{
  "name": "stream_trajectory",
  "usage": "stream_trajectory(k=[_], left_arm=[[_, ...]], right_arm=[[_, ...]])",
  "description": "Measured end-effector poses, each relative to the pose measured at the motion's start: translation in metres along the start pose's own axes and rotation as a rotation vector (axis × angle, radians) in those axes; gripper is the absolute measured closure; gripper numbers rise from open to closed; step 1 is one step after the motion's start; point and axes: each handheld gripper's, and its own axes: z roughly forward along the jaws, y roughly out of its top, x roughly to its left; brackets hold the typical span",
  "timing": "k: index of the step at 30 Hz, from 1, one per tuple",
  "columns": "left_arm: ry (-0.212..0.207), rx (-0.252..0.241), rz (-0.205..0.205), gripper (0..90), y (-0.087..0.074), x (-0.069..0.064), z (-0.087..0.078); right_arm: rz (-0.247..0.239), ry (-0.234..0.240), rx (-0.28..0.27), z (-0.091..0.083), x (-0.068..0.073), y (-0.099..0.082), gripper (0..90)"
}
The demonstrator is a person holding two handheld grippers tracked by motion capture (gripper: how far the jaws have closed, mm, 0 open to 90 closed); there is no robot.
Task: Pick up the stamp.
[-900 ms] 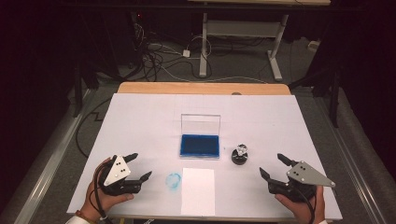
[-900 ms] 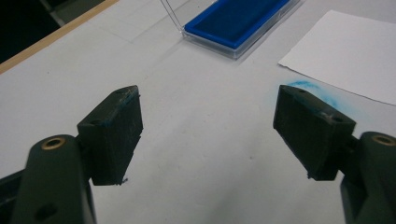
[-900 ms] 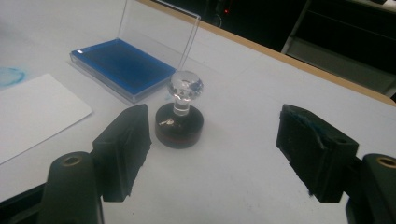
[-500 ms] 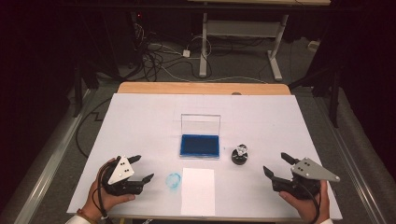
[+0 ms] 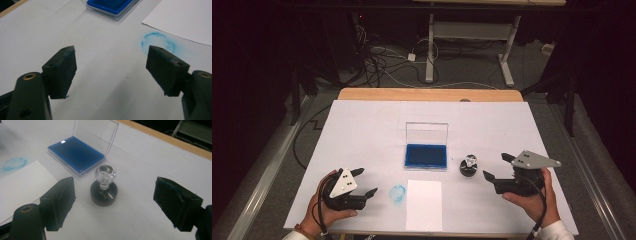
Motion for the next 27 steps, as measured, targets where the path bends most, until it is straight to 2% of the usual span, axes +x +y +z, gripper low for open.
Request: stream_trajectory(k=[3,4,5,6,10,11,12,13,16,18,21,22,23,24,27], left_arm=[[0.000,0.004,0.001,23.7,-0.001,0.000,0.000],[-0.002,0.006,0.002,23.7,-0.002,0.001,0.000],[-0.003,0.008,0.005,23.7,-0.002,0.001,0.000],[-0.004,0.012,0.008,23.7,-0.002,0.001,0.000],[-0.004,0.020,0.005,23.7,-0.002,0.002,0.002],[-0.007,0.022,0.007,23.7,-0.002,0.002,0.003],[-0.008,0.024,0.009,23.7,-0.002,0.001,0.003],[-0.008,0.029,0.014,23.6,-0.002,0.001,0.004],[-0.012,0.040,0.017,23.7,-0.002,0.000,0.005],[-0.016,0.042,0.018,23.7,-0.003,0.000,0.006],[-0.017,0.044,0.023,23.7,-0.002,0.000,0.006],[-0.017,0.046,0.023,23.7,-0.002,0.000,0.007],[-0.015,0.049,0.023,23.7,-0.002,0.000,0.007],[-0.019,0.050,0.021,23.7,-0.003,0.000,0.008],[-0.023,0.061,0.025,23.7,-0.003,-0.001,0.009]], right_arm=[[-0.014,0.021,0.029,0.010,0.000,0.007,18.2],[-0.037,0.025,0.059,0.021,0.001,0.015,18.4],[-0.039,0.040,0.071,0.027,0.001,0.018,18.6],[-0.039,0.040,0.071,0.027,0.001,0.018,18.6],[-0.037,0.035,0.123,0.051,-0.002,0.026,20.3],[-0.032,0.053,0.161,0.062,-0.004,0.026,21.0],[-0.032,0.053,0.161,0.062,-0.004,0.026,21.0],[-0.031,0.080,0.189,0.070,-0.006,0.025,23.2],[-0.027,0.090,0.215,0.076,-0.007,0.025,26.1],[-0.026,0.111,0.240,0.082,-0.010,0.025,34.9],[-0.021,0.111,0.253,0.086,-0.010,0.025,36.9],[-0.032,0.121,0.264,0.088,-0.009,0.024,40.6],[-0.039,0.111,0.267,0.090,-0.009,0.025,39.5],[-0.039,0.110,0.261,0.091,-0.009,0.025,42.2],[-0.045,0.126,0.255,0.093,-0.009,0.025,47.0]])
